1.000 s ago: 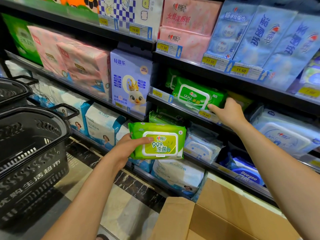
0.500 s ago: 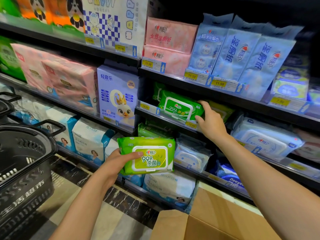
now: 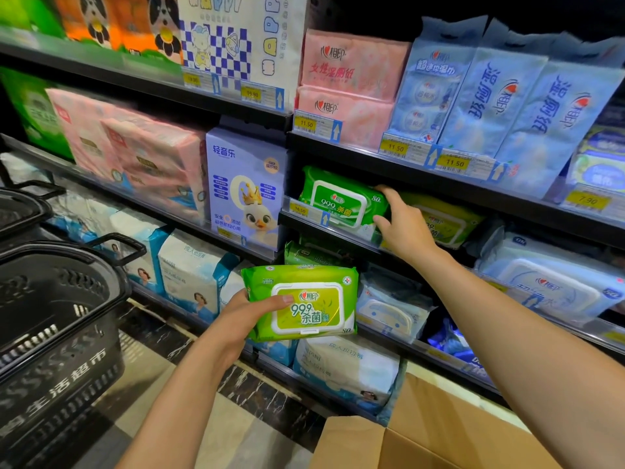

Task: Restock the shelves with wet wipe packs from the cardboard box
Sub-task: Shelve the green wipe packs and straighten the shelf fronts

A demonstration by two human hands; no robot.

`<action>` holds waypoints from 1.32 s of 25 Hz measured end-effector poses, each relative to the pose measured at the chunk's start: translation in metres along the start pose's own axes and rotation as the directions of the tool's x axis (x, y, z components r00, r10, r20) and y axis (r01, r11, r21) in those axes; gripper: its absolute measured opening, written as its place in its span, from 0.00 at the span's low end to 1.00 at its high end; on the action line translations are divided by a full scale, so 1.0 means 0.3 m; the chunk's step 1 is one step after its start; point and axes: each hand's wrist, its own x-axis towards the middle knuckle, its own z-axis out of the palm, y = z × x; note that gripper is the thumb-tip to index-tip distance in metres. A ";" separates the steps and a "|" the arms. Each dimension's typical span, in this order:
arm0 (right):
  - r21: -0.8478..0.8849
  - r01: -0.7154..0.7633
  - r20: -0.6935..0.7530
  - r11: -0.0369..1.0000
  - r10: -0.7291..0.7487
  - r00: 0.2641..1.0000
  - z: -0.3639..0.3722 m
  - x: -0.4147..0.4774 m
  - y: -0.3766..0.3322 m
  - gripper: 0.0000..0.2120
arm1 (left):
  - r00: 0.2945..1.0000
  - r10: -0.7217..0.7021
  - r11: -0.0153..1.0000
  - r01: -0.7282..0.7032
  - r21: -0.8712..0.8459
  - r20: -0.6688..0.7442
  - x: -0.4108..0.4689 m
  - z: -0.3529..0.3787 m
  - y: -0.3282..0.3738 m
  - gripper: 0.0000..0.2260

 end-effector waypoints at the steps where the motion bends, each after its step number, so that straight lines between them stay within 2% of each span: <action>1: -0.003 0.004 0.000 1.000 -0.004 1.000 0.011 0.011 -0.009 0.29 | 1.000 0.002 1.000 -0.002 -0.006 -0.008 0.002 -0.002 0.000 0.27; 3: -0.005 0.007 0.008 1.000 -0.007 1.000 0.030 0.030 -0.023 0.29 | 1.000 0.002 1.000 -0.002 -0.012 -0.008 0.004 -0.002 0.003 0.23; 9: 0.012 0.027 0.041 1.000 -0.028 0.999 0.033 0.037 -0.029 0.32 | 1.000 0.007 1.000 -0.007 0.001 0.022 0.026 0.003 0.005 0.36; 13: -0.050 0.057 0.079 0.997 -0.053 0.995 -0.017 -0.008 -0.021 0.38 | 0.999 0.021 1.000 -0.021 -0.004 0.030 0.034 0.038 0.007 0.28; 16: -0.097 0.100 0.029 0.990 -0.098 0.995 -0.069 -0.084 -0.001 0.31 | 0.998 0.027 1.000 -0.026 -0.016 0.050 0.032 0.072 0.012 0.23; 19: -0.135 0.253 0.001 0.958 -0.255 0.967 -0.125 -0.186 0.015 0.21 | 0.997 0.027 1.000 -0.026 -0.018 0.079 0.038 0.114 0.015 0.26; 21: -0.113 0.340 0.127 0.934 -0.325 0.937 -0.166 -0.260 0.008 0.23 | 0.995 0.025 1.000 -0.024 -0.004 0.100 0.041 0.148 0.014 0.28; 23: -0.092 0.384 0.322 0.919 -0.338 0.884 -0.205 -0.330 -0.008 0.33 | 0.992 0.031 1.000 -0.031 -0.007 0.119 0.044 0.184 0.015 0.28; 25: -0.101 0.389 0.431 0.916 -0.312 0.846 -0.233 -0.373 -0.007 0.44 | 0.988 0.038 0.999 -0.037 -0.009 0.148 0.048 0.222 0.016 0.30; 27: -0.092 0.322 0.407 0.942 -0.260 0.876 -0.250 -0.395 0.013 0.51 | 0.983 0.042 0.999 -0.041 -0.011 0.178 0.049 0.268 0.018 0.36; 29: 0.021 0.086 0.319 0.996 -0.088 0.944 -0.259 -0.417 0.050 0.56 | 0.981 0.070 0.997 -0.066 -0.025 0.181 0.047 0.320 0.027 0.35; 30: 0.114 -0.059 0.281 0.992 0.025 0.959 -0.260 -0.434 0.070 0.59 | 0.981 0.085 0.996 -0.080 -0.034 0.177 0.045 0.345 0.036 0.34; 31: 0.224 -0.173 0.255 0.959 0.114 0.960 -0.260 -0.455 0.093 0.61 | 0.977 0.111 0.994 -0.105 -0.041 0.183 0.043 0.373 0.045 0.32; 33: 0.418 -0.273 0.207 0.867 0.202 0.957 -0.256 -0.487 0.134 0.60 | 0.970 0.160 0.987 -0.157 -0.031 0.181 0.045 0.420 0.069 0.30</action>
